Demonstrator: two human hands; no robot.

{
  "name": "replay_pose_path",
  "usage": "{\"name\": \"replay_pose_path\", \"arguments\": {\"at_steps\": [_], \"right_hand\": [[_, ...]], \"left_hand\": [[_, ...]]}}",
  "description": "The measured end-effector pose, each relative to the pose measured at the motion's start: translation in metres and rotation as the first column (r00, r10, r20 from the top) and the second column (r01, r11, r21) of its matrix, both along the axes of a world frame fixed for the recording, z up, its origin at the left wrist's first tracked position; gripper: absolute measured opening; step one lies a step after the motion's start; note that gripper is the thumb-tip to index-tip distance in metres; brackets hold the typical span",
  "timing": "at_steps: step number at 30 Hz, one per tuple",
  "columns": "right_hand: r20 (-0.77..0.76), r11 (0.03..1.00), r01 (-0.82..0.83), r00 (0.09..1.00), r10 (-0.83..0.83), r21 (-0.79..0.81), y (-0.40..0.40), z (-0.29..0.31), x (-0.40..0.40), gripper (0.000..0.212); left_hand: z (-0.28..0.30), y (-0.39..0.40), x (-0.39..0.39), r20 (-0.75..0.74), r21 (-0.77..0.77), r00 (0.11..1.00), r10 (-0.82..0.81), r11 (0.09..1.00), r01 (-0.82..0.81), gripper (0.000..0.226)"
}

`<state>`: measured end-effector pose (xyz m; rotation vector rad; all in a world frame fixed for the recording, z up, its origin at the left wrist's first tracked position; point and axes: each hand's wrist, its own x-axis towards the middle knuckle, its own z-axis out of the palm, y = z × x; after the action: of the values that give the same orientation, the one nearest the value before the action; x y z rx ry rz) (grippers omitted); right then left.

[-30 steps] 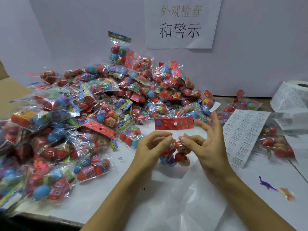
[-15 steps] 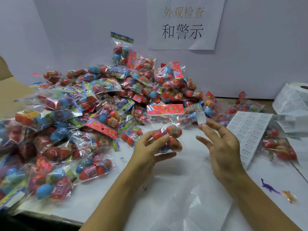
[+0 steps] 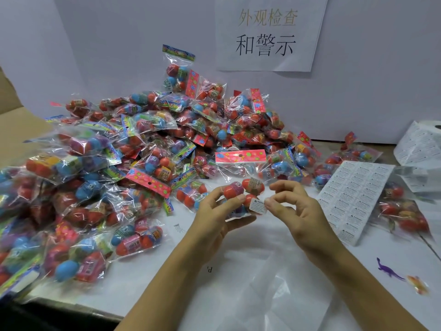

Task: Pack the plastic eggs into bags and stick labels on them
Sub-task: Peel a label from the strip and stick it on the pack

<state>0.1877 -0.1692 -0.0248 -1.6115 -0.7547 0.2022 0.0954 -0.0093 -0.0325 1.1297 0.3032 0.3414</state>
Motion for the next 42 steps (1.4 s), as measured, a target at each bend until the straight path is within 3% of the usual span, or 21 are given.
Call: {"name": "replay_pose_path", "arguments": {"at_steps": [4, 11, 21, 33, 39, 42], "right_hand": [[0.046, 0.998, 0.030, 0.999, -0.027, -0.059, 0.0009, 0.0007, -0.0024, 0.026], [0.153, 0.991, 0.064, 0.987, -0.045, -0.121, -0.0009, -0.0001, -0.0007, 0.013], [0.212, 0.989, 0.059, 0.977, -0.029, -0.136, -0.0020, 0.0031, -0.0020, 0.013], [0.202, 0.991, 0.075, 0.978, -0.052, -0.107, -0.0015, 0.0010, 0.0007, 0.012], [0.203, 0.989, 0.139, 0.971, -0.128, -0.040, 0.0007, 0.0013, -0.0002, 0.029], [0.174, 0.994, 0.107, 0.979, -0.103, -0.019, 0.0000, 0.0012, -0.0013, 0.025]], "left_hand": [[0.0016, -0.0012, -0.0009, 0.001, 0.009, 1.000, -0.027, 1.000, 0.027, 0.051], [-0.0018, -0.0012, -0.0009, -0.019, 0.072, 0.999, -0.037, 0.997, 0.039, 0.025], [-0.0033, 0.0002, -0.0003, -0.021, 0.085, 0.998, -0.055, 0.995, 0.056, 0.022], [-0.0027, -0.0030, -0.0024, 0.047, 0.122, 0.997, -0.059, 0.991, 0.053, 0.053], [-0.0027, -0.0044, -0.0018, 0.087, 0.106, 0.996, -0.013, 0.994, 0.004, 0.051], [-0.0038, -0.0039, -0.0018, 0.102, 0.092, 0.995, 0.004, 0.996, -0.013, 0.051]]}}
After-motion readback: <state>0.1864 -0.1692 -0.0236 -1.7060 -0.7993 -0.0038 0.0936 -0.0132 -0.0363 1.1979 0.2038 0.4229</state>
